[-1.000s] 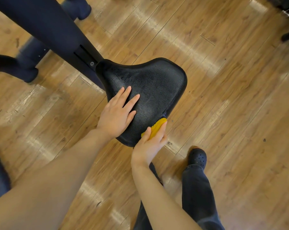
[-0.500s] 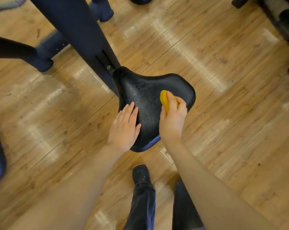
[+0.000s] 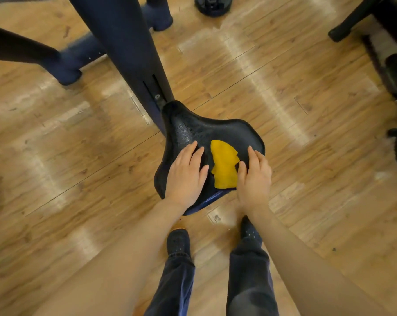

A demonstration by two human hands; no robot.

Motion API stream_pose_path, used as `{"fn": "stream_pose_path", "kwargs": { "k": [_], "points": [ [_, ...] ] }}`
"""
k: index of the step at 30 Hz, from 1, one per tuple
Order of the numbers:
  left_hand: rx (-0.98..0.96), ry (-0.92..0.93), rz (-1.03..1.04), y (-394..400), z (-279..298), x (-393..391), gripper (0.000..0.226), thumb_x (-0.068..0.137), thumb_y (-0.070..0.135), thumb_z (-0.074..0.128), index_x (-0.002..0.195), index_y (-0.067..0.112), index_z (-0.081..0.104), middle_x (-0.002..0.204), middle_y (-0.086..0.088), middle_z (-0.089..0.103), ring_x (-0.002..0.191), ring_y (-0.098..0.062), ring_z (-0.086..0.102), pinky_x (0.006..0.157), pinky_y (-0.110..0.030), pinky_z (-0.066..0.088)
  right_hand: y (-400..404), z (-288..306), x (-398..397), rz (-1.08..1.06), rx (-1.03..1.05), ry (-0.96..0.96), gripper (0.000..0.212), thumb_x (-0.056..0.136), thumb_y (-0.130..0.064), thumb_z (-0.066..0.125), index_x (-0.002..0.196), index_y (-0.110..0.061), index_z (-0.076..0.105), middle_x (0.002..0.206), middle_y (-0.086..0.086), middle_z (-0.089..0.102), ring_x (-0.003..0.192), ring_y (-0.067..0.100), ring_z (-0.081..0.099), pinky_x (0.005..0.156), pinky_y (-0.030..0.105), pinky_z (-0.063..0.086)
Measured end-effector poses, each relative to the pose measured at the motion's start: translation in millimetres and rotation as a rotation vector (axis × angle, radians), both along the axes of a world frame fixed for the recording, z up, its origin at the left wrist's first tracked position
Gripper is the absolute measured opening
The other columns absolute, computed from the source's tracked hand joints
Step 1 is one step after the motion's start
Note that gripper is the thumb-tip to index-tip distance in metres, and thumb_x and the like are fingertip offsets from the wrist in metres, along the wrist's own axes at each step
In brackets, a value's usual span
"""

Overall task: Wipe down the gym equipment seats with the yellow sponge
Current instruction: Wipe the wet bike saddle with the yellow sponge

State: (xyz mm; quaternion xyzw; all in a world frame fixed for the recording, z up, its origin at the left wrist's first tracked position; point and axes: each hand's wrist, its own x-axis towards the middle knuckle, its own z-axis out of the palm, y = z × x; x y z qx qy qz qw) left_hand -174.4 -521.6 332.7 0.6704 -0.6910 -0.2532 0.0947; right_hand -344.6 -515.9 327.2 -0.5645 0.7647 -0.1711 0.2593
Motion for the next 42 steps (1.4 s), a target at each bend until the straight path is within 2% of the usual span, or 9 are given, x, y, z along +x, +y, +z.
{"fn": "stream_pose_path", "kwargs": {
  "k": [3, 11, 16, 21, 25, 31, 35, 39, 42],
  "points": [
    [0.014, 0.069, 0.088, -3, 3, -26, 0.048, 0.1, 0.035, 0.046, 0.145, 0.018, 0.04, 0.154, -0.004, 0.033, 0.14, -0.022, 0.03, 0.111, -0.04, 0.031, -6, -1, -23, 0.03, 0.074, -0.023, 0.047, 0.101, -0.025, 0.043, 0.147, -0.018, 0.035, 0.143, 0.006, 0.041, 0.131, 0.023, 0.037, 0.107, 0.032, 0.031],
    [0.098, 0.149, 0.427, -18, 3, -95, 0.059, 0.093, 0.041, 0.058, 0.143, 0.016, 0.042, 0.154, -0.003, 0.031, 0.139, -0.02, 0.03, 0.111, -0.032, 0.029, -27, 5, -51, 0.163, 0.201, -0.079, 0.049, 0.098, -0.022, 0.05, 0.145, -0.017, 0.037, 0.132, 0.007, 0.049, 0.121, 0.02, 0.049, 0.101, 0.035, 0.044],
    [0.112, 0.067, 0.617, -29, -1, -116, 0.056, 0.079, 0.028, 0.076, 0.131, 0.019, 0.055, 0.142, -0.007, 0.042, 0.123, -0.029, 0.044, 0.098, -0.041, 0.045, -46, 7, -66, 0.297, 0.228, -0.098, 0.047, 0.098, -0.021, 0.049, 0.144, -0.017, 0.038, 0.133, 0.006, 0.048, 0.122, 0.02, 0.05, 0.1, 0.041, 0.046],
    [0.1, 0.114, 0.608, -29, -6, -102, 0.051, 0.084, 0.015, 0.071, 0.132, 0.021, 0.055, 0.138, 0.0, 0.04, 0.12, -0.019, 0.037, 0.098, -0.037, 0.045, -75, 4, -60, 0.393, 0.181, -0.109, 0.044, 0.098, -0.018, 0.048, 0.142, -0.013, 0.042, 0.13, 0.006, 0.05, 0.121, 0.021, 0.05, 0.101, 0.041, 0.045],
    [0.019, 0.153, 0.736, -28, -7, -72, 0.049, 0.083, 0.012, 0.072, 0.129, 0.021, 0.059, 0.133, 0.0, 0.044, 0.121, -0.019, 0.04, 0.101, -0.032, 0.041, -94, 0, -38, 0.48, 0.112, -0.046, 0.041, 0.098, -0.016, 0.049, 0.138, -0.01, 0.046, 0.13, 0.006, 0.052, 0.122, 0.02, 0.046, 0.103, 0.027, 0.033],
    [-0.068, 0.16, 0.781, -55, -19, -8, 0.05, 0.082, 0.011, 0.074, 0.129, 0.014, 0.059, 0.13, -0.008, 0.049, 0.122, -0.026, 0.045, 0.103, -0.03, 0.036, -115, -26, 28, 0.586, -0.035, 0.047, 0.04, 0.092, -0.014, 0.059, 0.13, -0.005, 0.055, 0.132, 0.013, 0.055, 0.122, 0.031, 0.05, 0.101, 0.048, 0.043],
    [-0.104, 0.119, 0.764, -83, -25, 27, 0.049, 0.084, 0.015, 0.071, 0.132, 0.017, 0.057, 0.132, -0.007, 0.048, 0.124, -0.021, 0.042, 0.102, -0.01, 0.017, -119, -38, 70, 0.648, -0.128, 0.033, 0.043, 0.089, -0.016, 0.063, 0.131, -0.01, 0.054, 0.133, 0.012, 0.053, 0.123, 0.029, 0.049, 0.102, 0.046, 0.041],
    [-0.062, 0.182, 0.718, -102, -34, 47, 0.048, 0.088, 0.017, 0.066, 0.135, 0.018, 0.053, 0.135, -0.002, 0.049, 0.124, -0.018, 0.045, 0.103, -0.021, 0.032, -114, -47, 88, 0.587, -0.173, 0.071, 0.043, 0.089, -0.019, 0.062, 0.131, -0.014, 0.054, 0.132, 0.012, 0.052, 0.123, 0.028, 0.048, 0.104, 0.047, 0.039],
    [-0.023, 0.214, 0.678, -105, -40, 49, 0.05, 0.091, 0.019, 0.06, 0.139, 0.019, 0.048, 0.138, 0.0, 0.051, 0.125, -0.017, 0.046, 0.1, -0.019, 0.03, -110, -54, 83, 0.624, -0.239, 0.124, 0.042, 0.094, -0.026, 0.048, 0.134, -0.014, 0.051, 0.135, 0.013, 0.05, 0.125, 0.028, 0.046, 0.106, 0.045, 0.036]
  ]
}}
